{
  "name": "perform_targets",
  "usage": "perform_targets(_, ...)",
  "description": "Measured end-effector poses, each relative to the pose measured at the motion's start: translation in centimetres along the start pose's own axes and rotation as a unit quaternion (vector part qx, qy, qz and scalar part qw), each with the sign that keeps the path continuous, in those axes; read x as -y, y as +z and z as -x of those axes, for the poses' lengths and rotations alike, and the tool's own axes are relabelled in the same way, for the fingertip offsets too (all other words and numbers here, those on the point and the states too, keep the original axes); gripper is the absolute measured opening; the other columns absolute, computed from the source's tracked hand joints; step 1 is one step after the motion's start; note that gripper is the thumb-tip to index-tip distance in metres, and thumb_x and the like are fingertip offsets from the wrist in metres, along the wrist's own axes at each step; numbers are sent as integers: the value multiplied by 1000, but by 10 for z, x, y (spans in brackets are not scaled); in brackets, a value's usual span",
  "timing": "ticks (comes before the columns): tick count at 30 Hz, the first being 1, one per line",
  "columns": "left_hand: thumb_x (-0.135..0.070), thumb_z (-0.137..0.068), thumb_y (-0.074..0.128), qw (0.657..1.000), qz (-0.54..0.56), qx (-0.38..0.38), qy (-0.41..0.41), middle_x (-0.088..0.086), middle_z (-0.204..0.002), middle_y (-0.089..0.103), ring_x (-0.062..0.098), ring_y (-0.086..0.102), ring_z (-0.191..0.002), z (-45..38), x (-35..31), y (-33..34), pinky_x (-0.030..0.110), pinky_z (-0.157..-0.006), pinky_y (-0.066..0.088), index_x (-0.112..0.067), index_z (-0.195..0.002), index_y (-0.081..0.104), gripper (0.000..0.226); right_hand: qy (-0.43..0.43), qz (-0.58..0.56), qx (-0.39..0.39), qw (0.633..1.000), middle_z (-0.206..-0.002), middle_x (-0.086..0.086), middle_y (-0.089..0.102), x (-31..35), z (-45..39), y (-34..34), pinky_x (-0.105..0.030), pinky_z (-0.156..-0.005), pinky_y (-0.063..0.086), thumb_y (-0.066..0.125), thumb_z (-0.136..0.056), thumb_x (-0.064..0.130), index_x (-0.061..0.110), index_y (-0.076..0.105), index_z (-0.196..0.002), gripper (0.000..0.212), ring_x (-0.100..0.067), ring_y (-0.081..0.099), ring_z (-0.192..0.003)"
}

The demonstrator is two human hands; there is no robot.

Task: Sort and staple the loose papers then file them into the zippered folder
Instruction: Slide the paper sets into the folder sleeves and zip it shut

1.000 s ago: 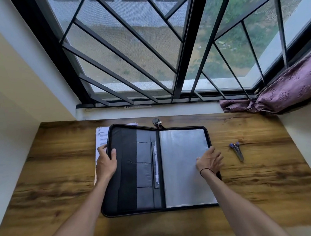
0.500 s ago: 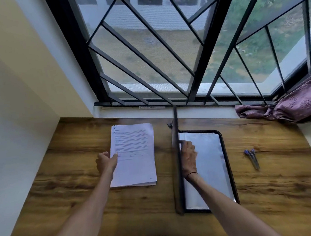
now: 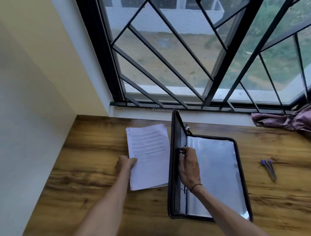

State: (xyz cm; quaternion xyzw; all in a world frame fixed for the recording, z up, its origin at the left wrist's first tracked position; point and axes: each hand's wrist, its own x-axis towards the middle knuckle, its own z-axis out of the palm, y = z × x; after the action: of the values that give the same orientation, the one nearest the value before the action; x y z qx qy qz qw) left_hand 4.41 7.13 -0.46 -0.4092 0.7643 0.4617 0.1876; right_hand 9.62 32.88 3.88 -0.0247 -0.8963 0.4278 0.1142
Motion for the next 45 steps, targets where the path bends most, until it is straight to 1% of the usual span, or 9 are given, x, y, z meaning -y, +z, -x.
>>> perform_targets(4,-24,-91,68,999,-10,-20,27,13,-119,68,35,65,-102,4,-8,1,40,-85,56,-9,-117,58,31,-21,-34,-16,999,-111,3,50,9,4,-6,-30,-82,49,33,-106,47,19,52,-120,36,-14,54,-96)
perform_targets(8,-27,-102,52,997,-9,-40,72,8,-122,64,31,60,-99,7,-9,-3,40,-80,51,-16,-127,50,27,-35,-46,1,998,-117,7,44,14,8,1,-39,-75,56,42,-107,42,21,49,-127,30,-18,54,-100)
perform_targets(14,-30,-107,49,986,7,-119,117,11,-152,51,39,51,-133,6,-12,-37,50,-108,46,-20,-156,39,50,-78,11,53,996,-130,3,40,18,13,14,-36,-96,50,50,-103,44,26,47,-142,43,-16,46,-116)
perform_targets(25,-25,-106,54,958,81,-206,183,11,-133,59,29,59,-117,26,-14,-136,41,-90,52,-11,-134,53,31,-82,177,161,967,-139,-4,37,16,18,62,-40,-99,44,50,-98,56,36,43,-145,52,-24,40,-119)
perform_targets(34,-16,-102,60,934,192,-212,215,0,-119,63,21,61,-108,26,3,-192,32,-91,48,-11,-129,59,28,-26,269,314,910,-159,-6,22,26,15,84,-48,-110,37,55,-100,38,37,32,-155,60,-32,29,-141)
perform_targets(38,-12,-100,65,947,168,-127,244,1,-104,65,16,63,-95,32,-1,-169,23,-77,47,-11,-118,59,19,35,193,323,926,-153,-2,40,22,8,90,-50,-107,39,41,-104,42,27,61,-133,38,-32,38,-136)
perform_targets(41,-10,-100,65,953,118,-50,275,-8,-97,65,12,61,-91,37,2,-129,10,-66,47,-11,-116,61,17,98,66,290,950,-111,-4,66,12,0,90,-49,-93,45,21,-100,59,26,64,-91,55,-33,59,-106)
perform_targets(43,-11,-100,65,957,94,-8,273,-4,-107,67,17,63,-103,31,14,-99,13,-74,48,-11,-120,62,21,181,-94,257,945,-98,-4,70,20,-5,81,-48,-92,50,23,-108,56,19,63,-89,57,-30,64,-95)
perform_targets(45,-13,-100,64,966,70,4,249,-1,-123,64,20,61,-115,23,27,-72,22,-86,44,-10,-132,59,32,279,-203,215,914,-106,-2,70,34,-13,66,-42,-97,49,20,-109,56,21,66,-103,58,-23,64,-101)
